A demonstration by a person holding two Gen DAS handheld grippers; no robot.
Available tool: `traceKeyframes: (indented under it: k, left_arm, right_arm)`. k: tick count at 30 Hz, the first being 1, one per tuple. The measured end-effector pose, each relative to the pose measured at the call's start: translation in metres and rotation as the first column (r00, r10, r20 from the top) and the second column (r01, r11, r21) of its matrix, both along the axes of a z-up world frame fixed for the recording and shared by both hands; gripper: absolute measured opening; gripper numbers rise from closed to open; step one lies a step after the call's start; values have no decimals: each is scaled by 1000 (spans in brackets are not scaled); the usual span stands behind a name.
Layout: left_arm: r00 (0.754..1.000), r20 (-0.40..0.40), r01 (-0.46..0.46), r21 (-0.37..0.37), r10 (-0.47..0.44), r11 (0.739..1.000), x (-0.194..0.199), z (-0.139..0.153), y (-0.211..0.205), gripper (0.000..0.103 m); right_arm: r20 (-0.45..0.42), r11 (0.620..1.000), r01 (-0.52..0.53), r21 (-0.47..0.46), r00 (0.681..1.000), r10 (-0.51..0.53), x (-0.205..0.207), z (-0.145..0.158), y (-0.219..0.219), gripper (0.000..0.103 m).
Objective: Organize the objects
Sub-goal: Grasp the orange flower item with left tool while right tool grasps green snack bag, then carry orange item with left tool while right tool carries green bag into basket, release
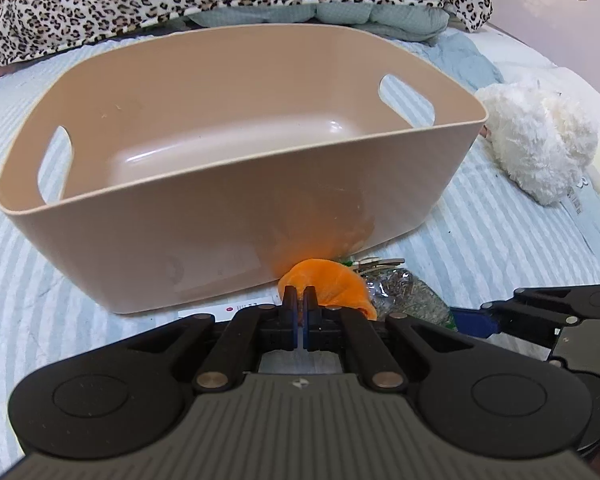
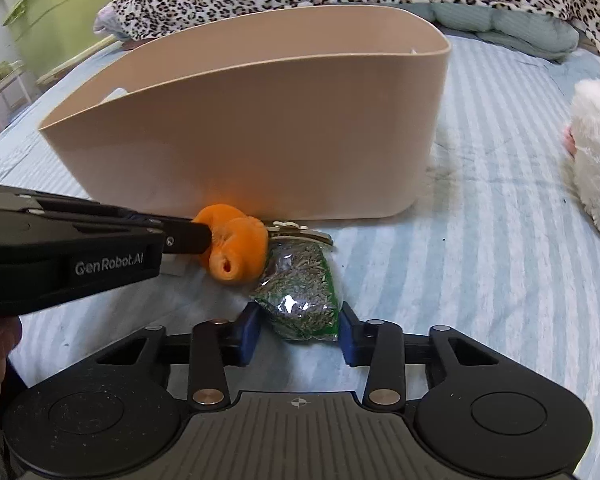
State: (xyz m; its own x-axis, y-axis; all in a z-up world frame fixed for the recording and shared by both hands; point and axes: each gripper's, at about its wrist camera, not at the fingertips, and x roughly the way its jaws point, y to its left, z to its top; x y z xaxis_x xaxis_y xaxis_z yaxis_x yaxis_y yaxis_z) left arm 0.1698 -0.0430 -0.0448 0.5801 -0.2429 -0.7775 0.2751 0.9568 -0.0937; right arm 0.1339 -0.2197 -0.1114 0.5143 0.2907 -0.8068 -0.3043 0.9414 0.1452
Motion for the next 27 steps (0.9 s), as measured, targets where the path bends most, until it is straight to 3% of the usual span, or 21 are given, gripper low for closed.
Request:
traceKeyframes:
  k: [6,12,21,25,27]
  left_arm:
    - [1000,17,-9,6,9,1000,-6,7,6,2]
    - [998,59,-15,3,15,1000,-20,21,15,2]
    - [992,120,-31,-11,32,999,-38,49,30,2]
    - [989,142,-41,-7,42,999,-43,58,36,2]
    - [989,140,-50,-6,50,999,-44,58,38,2]
  right_arm:
    - [0,1000,-9,8,1000,9,-12,3,-5,20]
    - [22,1000,-6,-18,1000,6,-19,11,-5,18]
    - [53,1000,9,18,999,-10,-37,31,-16,18]
    - [-38,992,23,124,999,-18,-35,32,-25,19]
    - [-82,995,14,95,997,-6,-30,27,-19,19]
